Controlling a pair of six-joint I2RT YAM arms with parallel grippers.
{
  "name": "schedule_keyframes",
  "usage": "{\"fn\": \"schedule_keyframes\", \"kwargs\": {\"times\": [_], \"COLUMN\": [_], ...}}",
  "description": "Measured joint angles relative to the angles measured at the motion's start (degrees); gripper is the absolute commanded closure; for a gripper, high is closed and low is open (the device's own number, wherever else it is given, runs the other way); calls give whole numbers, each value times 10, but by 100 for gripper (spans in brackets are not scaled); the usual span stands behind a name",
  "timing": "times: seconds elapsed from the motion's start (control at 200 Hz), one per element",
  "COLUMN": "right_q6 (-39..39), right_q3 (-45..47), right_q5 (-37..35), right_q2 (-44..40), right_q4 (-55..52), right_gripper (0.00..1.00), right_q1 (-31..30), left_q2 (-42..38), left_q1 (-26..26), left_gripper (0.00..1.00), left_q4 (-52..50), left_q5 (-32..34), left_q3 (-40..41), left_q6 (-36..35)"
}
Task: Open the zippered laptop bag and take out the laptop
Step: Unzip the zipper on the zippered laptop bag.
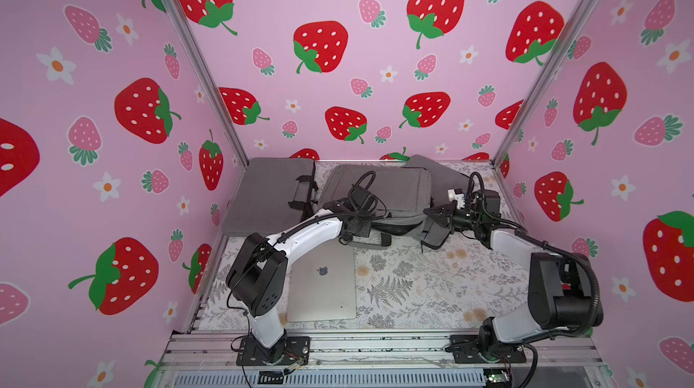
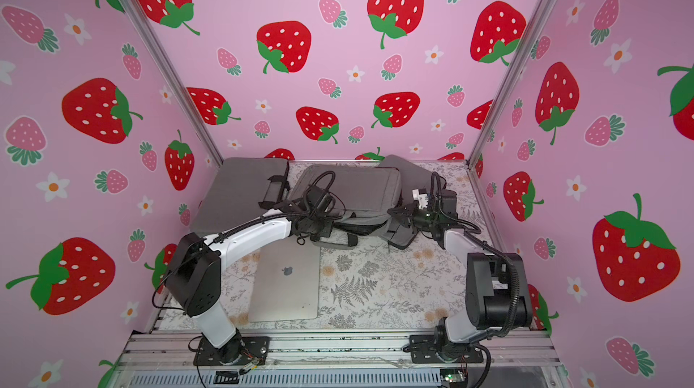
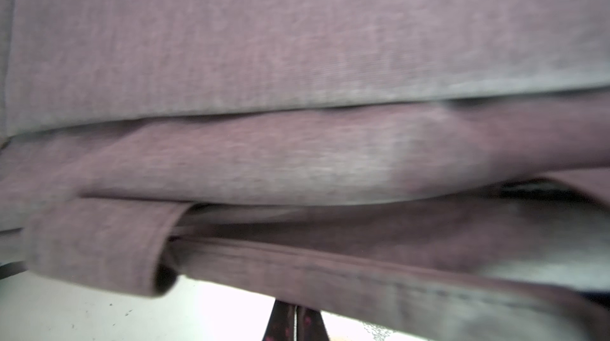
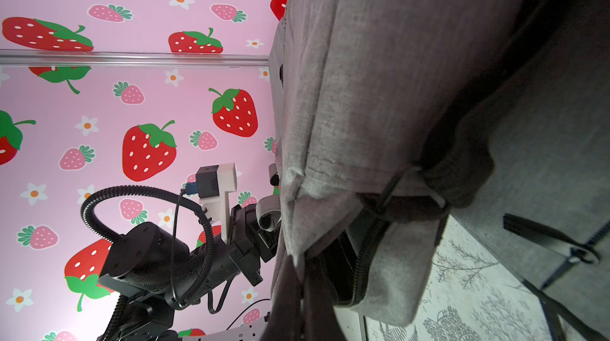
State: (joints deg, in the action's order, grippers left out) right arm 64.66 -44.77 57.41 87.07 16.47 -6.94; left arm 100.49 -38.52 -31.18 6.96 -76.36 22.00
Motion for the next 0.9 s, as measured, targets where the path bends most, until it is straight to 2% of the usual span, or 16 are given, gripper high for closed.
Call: {"fn": "schedule_keyframes", "kwargs": {"times": [0.17, 0.375, 0.625, 0.9], "right_q6": [0, 1, 9, 11], "right_q3": [-1, -10, -20, -57], "right_q5": [-8, -10, -11, -15], "right_q2": [0, 0, 0, -1], "right_q4": [2, -2, -12, -53], "right_gripper": [100, 100, 100, 100], "right_q1": [-7, -8, -4, 8], "left_q2": [9, 2, -43, -43], "left_q1": [-16, -7, 46, 89], "left_gripper": [100, 100, 100, 100], "left_q4": [-1, 12, 39, 44], "left_q5": [2, 1, 1, 40], "left_q3": [-16, 2, 90, 112], "left_q6": [6, 8, 13, 2]}}
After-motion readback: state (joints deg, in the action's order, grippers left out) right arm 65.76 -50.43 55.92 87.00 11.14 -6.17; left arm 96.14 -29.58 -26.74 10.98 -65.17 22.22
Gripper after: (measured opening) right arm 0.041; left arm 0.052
